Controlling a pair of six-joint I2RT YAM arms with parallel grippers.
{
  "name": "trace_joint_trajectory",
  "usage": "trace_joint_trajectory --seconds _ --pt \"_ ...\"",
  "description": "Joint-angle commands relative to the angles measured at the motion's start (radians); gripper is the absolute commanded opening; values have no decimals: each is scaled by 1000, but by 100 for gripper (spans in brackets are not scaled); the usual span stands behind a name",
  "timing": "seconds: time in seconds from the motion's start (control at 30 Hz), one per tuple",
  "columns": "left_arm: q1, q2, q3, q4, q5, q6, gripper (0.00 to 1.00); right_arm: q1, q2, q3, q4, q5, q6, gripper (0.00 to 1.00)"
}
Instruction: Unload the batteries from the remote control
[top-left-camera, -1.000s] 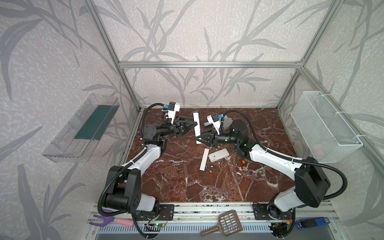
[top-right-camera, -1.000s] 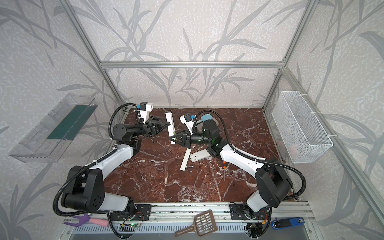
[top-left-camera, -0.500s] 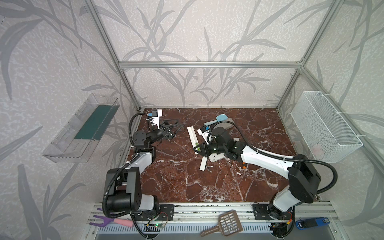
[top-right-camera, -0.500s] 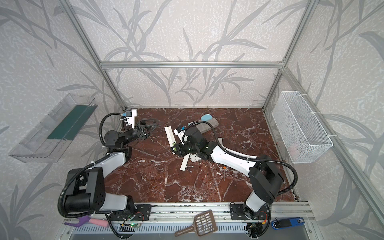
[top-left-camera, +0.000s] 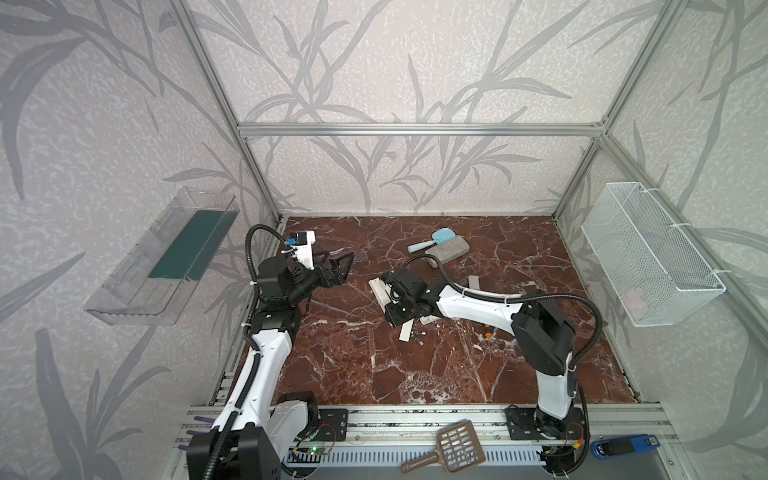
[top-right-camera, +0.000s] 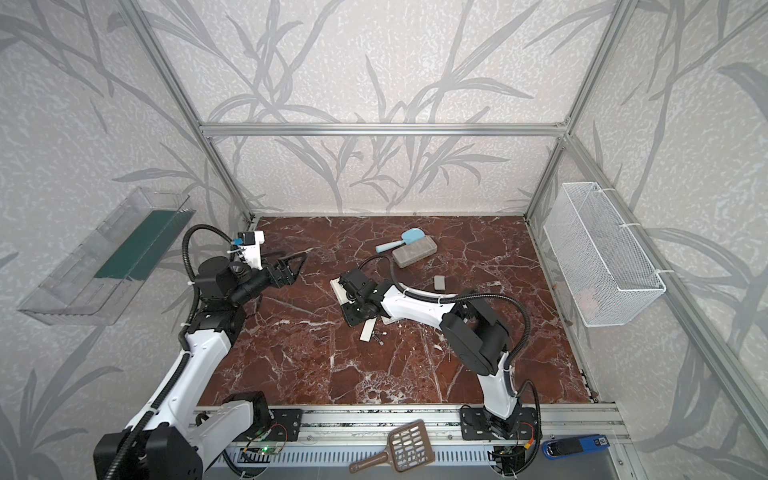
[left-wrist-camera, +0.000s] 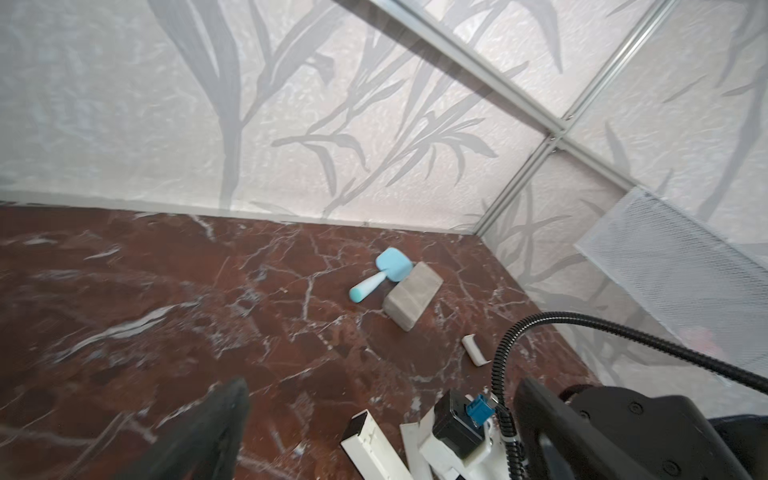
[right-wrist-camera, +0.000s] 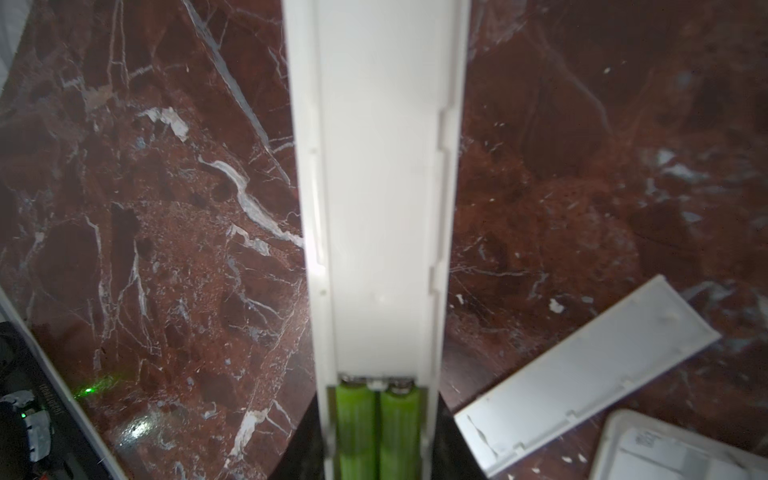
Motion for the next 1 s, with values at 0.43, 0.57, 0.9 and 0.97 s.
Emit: trace_joint_trajectory --seconds 0.43,0.57,0.9,0.97 --pt "10 26 67 -363 -26 27 99 48 145 97 -179 51 35 0" --pt "10 46 87 -441 -38 57 97 46 143 98 -243 111 26 0" --pt "2 35 36 -375 -1 9 93 7 66 43 -186 100 -11 0" --pt "-4 37 34 -374 4 7 92 8 61 55 -165 66 -13 0"
